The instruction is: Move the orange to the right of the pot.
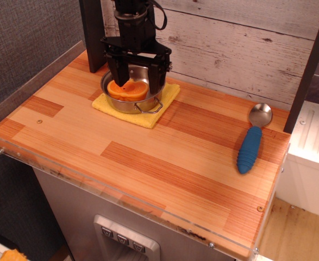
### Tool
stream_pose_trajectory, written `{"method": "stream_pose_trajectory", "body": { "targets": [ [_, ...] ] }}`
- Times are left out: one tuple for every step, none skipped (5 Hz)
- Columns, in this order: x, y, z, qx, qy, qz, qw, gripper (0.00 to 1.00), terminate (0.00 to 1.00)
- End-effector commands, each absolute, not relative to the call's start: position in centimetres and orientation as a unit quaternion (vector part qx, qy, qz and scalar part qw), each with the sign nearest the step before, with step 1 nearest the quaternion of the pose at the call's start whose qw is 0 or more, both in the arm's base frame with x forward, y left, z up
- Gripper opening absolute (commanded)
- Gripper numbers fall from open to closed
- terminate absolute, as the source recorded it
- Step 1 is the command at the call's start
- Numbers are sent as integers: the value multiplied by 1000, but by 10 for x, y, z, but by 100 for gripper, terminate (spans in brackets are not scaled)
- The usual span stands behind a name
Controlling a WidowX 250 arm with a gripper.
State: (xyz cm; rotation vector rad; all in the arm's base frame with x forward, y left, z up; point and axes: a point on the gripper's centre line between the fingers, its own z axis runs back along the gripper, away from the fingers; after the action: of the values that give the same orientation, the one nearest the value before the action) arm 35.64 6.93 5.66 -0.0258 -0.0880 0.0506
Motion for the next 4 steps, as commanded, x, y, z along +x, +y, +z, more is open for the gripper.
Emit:
{"method": "stream_pose_trajectory", "body": {
  "targets": [
    [375, 90, 56, -4, -52, 49, 997, 100, 0],
    [377, 93, 51, -1, -41, 54, 998, 100, 0],
    [376, 95, 46, 0, -33, 58, 998, 100, 0],
    [376, 96, 42, 0, -28, 61, 998, 0, 0]
  ]
}}
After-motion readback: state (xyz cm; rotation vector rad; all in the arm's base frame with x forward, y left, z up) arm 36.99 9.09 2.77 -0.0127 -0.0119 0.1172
